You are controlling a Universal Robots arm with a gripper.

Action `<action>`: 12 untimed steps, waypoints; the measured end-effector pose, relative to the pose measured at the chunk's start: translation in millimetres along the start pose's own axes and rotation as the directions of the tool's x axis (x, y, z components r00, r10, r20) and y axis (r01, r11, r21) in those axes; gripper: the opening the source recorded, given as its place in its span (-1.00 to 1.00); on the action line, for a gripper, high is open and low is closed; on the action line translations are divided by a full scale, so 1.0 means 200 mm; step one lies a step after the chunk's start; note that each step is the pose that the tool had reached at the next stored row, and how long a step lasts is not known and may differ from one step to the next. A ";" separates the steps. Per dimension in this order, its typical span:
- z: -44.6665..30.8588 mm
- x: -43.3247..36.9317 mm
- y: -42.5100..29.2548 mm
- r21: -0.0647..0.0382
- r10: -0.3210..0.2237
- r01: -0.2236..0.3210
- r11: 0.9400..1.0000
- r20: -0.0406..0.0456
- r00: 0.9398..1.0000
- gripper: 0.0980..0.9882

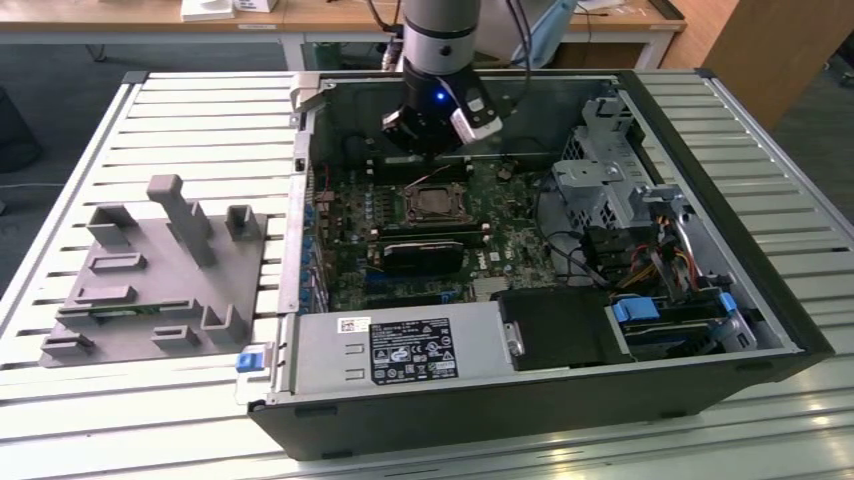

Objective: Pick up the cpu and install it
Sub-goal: 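Install the first cpu locking lever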

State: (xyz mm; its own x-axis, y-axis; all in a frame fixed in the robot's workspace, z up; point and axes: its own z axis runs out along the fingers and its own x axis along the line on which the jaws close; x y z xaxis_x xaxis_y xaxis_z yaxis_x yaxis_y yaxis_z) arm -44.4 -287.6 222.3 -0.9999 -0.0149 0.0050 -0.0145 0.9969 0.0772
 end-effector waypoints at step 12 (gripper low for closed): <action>0.033 -0.061 0.006 0.000 0.000 0.000 1.000 0.000 1.000 -0.98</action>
State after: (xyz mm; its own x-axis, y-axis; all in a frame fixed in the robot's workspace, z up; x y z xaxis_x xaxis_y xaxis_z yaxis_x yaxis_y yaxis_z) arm -32.3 -285.7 215.7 -0.9999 -0.0148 0.0050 -0.0143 0.9969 0.0771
